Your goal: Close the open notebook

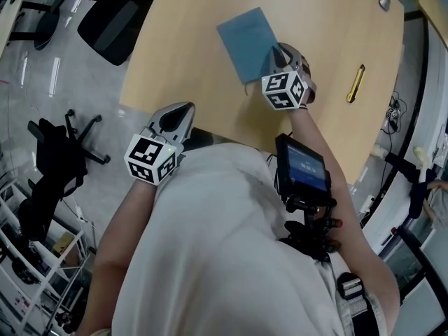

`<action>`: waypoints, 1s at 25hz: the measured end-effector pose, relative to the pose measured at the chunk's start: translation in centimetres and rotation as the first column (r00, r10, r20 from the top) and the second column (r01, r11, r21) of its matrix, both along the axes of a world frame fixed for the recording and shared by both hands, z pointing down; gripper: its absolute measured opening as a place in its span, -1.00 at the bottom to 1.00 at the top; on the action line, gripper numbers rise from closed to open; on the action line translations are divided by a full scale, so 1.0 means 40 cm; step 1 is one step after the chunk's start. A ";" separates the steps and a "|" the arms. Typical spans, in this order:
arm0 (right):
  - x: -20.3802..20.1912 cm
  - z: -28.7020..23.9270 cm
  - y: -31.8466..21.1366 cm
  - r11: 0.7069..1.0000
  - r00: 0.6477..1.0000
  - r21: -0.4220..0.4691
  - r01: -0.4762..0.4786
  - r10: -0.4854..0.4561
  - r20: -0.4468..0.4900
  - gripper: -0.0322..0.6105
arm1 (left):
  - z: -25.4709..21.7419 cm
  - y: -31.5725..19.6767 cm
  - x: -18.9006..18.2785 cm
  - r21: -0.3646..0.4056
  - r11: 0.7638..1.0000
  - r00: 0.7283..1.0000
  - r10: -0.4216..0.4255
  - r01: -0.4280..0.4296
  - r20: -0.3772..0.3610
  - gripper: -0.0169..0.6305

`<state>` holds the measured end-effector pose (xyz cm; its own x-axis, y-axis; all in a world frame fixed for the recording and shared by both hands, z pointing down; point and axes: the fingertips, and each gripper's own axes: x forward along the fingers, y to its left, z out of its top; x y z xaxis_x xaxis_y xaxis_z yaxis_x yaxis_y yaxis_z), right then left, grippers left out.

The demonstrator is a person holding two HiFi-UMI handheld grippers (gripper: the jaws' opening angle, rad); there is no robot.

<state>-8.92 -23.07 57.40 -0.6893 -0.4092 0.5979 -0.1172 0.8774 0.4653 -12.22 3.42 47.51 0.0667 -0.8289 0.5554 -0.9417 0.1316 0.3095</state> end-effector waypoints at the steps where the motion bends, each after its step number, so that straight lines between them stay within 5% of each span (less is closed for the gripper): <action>1: -0.026 -0.007 0.029 0.998 0.997 -0.006 0.070 -0.070 0.011 -0.69 | 0.001 -0.001 0.003 0.000 1.000 1.000 -0.001 0.001 -0.001 -0.93; 4: -0.062 0.039 0.085 0.980 0.979 -0.055 0.190 -0.194 -0.064 -0.70 | -0.001 -0.010 0.011 0.003 1.000 1.000 0.001 -0.001 -0.001 -0.93; 7: -0.041 0.114 0.068 0.980 0.981 -0.165 0.112 -0.136 -0.141 -0.73 | -0.004 -0.015 0.007 0.006 1.000 1.000 -0.004 0.004 0.001 -0.93; 10: -0.024 0.150 0.063 0.961 0.991 -0.274 0.040 -0.073 -0.112 -0.84 | 0.001 0.001 -0.004 -0.001 1.000 1.000 -0.028 0.028 -0.010 -0.93; 19: -0.018 0.160 0.061 0.913 0.994 -0.404 -0.065 0.023 -0.109 -0.85 | 0.004 0.001 0.017 0.000 0.999 0.999 -0.034 0.034 -0.013 -0.93; 21: -0.001 0.162 0.076 0.879 0.986 -0.450 -0.160 0.119 -0.118 -0.85 | 0.001 0.004 0.027 0.005 0.999 0.999 -0.035 0.035 -0.009 -0.93; 25: 0.019 0.171 0.087 0.745 0.948 -0.598 -0.295 0.306 -0.085 -0.85 | 0.010 0.014 0.040 -0.001 0.999 0.999 -0.040 0.040 -0.013 -0.93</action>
<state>-8.18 -19.57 64.25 -0.6045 -0.1621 0.7799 -0.4253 0.8935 -0.1440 -10.63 3.96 47.91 0.0406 -0.8309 0.5549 -0.9314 0.1695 0.3220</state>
